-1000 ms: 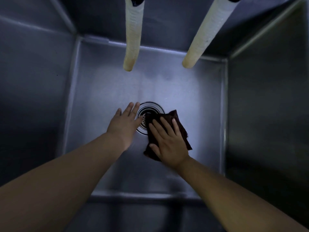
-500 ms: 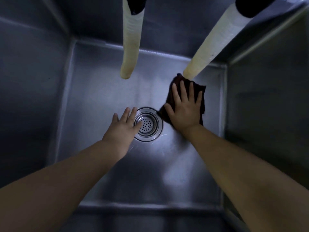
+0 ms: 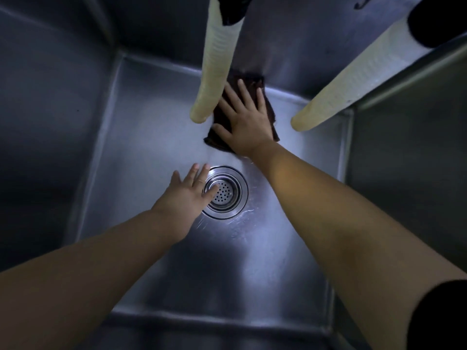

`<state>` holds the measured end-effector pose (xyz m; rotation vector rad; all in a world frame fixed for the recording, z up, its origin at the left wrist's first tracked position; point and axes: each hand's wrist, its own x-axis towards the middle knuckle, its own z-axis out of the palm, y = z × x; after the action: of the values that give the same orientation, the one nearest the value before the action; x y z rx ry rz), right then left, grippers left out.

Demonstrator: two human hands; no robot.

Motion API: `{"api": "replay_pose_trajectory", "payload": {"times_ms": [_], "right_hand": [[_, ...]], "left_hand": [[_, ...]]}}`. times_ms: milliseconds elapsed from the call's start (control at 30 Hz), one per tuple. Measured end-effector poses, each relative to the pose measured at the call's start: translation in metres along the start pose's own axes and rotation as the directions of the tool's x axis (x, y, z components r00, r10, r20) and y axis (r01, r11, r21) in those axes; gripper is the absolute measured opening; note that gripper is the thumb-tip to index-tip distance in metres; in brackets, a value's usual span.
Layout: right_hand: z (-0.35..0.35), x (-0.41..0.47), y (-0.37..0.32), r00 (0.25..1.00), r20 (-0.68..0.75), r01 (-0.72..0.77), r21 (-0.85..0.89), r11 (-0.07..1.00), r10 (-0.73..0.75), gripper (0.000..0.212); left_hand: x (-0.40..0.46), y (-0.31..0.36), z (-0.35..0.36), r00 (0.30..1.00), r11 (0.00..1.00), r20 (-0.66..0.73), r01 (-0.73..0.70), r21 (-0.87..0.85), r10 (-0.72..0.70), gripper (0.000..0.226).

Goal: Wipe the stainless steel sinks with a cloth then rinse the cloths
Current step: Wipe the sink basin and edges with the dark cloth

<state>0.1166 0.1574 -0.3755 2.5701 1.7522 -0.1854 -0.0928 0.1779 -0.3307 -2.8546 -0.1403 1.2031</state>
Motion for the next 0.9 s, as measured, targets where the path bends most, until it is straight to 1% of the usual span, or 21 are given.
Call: {"api": "replay_pose_trajectory", "payload": {"times_ms": [100, 167, 233, 367, 433, 567, 667, 700, 767, 833, 900], "right_hand": [[-0.002, -0.026, 0.040, 0.992, -0.025, -0.122, 0.017, 0.992, 0.122, 0.070], [-0.004, -0.047, 0.063, 0.983, -0.033, -0.177, 0.043, 0.983, 0.179, 0.069], [-0.005, -0.065, 0.083, 0.968, -0.027, -0.249, 0.030, 0.968, 0.250, 0.069], [0.000, -0.095, 0.103, 0.899, 0.017, -0.437, -0.051, 0.898, 0.439, 0.068], [0.002, -0.112, 0.100, 0.874, 0.015, -0.484, -0.068, 0.873, 0.486, 0.068], [0.003, -0.157, 0.072, 0.856, 0.038, -0.514, -0.046, 0.856, 0.516, 0.072], [0.005, -0.197, 0.044, 0.861, 0.069, -0.502, -0.043, 0.864, 0.504, 0.074], [0.006, -0.211, 0.034, 0.864, 0.080, -0.494, -0.047, 0.868, 0.496, 0.074], [0.008, -0.239, 0.015, 0.876, 0.107, -0.468, -0.053, 0.882, 0.471, 0.075], [0.009, -0.264, -0.003, 0.892, 0.141, -0.425, -0.061, 0.903, 0.430, 0.076], [0.011, -0.281, -0.021, 0.908, 0.169, -0.379, -0.063, 0.923, 0.384, 0.077]], "left_hand": [[-0.004, 0.001, -0.003, 1.000, 1.000, -0.003, 0.003, -0.008, -0.003, 0.104], [-0.005, 0.001, -0.003, 1.000, 1.000, -0.006, 0.002, -0.016, -0.002, 0.103], [-0.006, 0.001, -0.002, 1.000, 1.000, -0.009, 0.004, -0.024, -0.004, 0.102], [-0.007, 0.001, -0.001, 1.000, 0.999, -0.013, 0.006, -0.042, -0.006, 0.105], [-0.007, 0.001, 0.001, 1.000, 0.999, -0.023, 0.010, -0.050, -0.011, 0.109], [-0.014, -0.002, 0.004, 0.999, 0.996, -0.049, 0.012, -0.092, -0.016, 0.124], [-0.024, -0.004, 0.008, 0.995, 0.997, -0.096, 0.028, -0.070, -0.035, 0.128], [-0.030, -0.004, 0.010, 0.992, 0.998, -0.116, 0.035, -0.055, -0.041, 0.125], [-0.047, -0.005, 0.016, 0.988, 0.998, -0.151, 0.032, -0.058, -0.040, 0.111], [-0.070, -0.010, 0.019, 0.984, 0.993, -0.174, 0.031, -0.112, -0.050, 0.095], [-0.097, -0.021, 0.018, 0.977, 0.982, -0.192, 0.058, -0.182, -0.094, 0.082]]}}
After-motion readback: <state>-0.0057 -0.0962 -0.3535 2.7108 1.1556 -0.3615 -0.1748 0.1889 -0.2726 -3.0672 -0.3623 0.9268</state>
